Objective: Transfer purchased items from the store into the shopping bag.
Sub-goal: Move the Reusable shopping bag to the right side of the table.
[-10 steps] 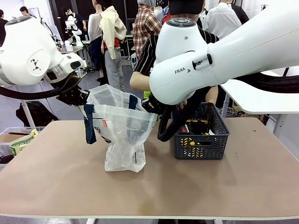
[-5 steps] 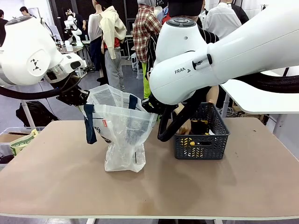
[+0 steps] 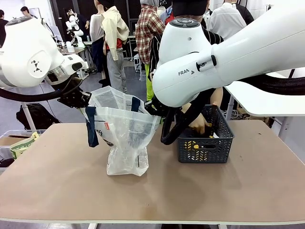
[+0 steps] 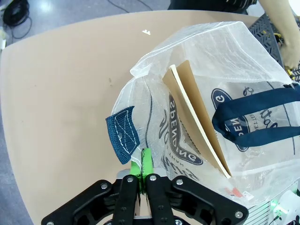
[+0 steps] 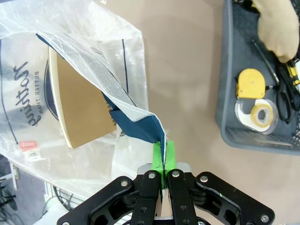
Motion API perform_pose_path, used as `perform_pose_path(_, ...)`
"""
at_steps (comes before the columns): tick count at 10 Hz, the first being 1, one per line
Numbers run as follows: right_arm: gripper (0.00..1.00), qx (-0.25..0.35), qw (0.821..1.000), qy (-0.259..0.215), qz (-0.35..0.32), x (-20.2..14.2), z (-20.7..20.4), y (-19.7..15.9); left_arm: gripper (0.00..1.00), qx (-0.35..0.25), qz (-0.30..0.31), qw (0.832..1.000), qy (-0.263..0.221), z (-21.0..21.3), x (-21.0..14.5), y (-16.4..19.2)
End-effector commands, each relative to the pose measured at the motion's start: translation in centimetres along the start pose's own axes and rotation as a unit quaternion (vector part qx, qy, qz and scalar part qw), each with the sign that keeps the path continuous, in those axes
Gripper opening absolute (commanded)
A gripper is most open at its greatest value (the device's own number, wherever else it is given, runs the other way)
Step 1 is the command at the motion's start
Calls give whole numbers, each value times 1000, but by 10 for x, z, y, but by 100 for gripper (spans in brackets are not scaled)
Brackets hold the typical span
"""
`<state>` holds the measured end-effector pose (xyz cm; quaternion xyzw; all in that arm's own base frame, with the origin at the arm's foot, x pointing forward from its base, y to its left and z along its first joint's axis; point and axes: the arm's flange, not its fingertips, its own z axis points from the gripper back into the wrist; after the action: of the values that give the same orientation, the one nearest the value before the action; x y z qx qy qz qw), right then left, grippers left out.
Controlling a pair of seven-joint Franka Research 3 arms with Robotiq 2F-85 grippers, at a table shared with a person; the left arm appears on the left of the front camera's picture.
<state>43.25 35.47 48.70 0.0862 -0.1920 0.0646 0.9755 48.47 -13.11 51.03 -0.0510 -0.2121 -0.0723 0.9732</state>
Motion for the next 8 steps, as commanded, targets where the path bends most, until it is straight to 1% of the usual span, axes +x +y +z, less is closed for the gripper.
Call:
perform_pose_path(1, 0, -1, 1000, 0, -1, -1, -1, -1, 0, 1, 4, 1000, -4, 1, 0, 4)
perform_pose_path(8, 0, -1, 1000, 0, -1, -1, -1, -1, 0, 1, 4, 1000, -4, 1, 0, 4)
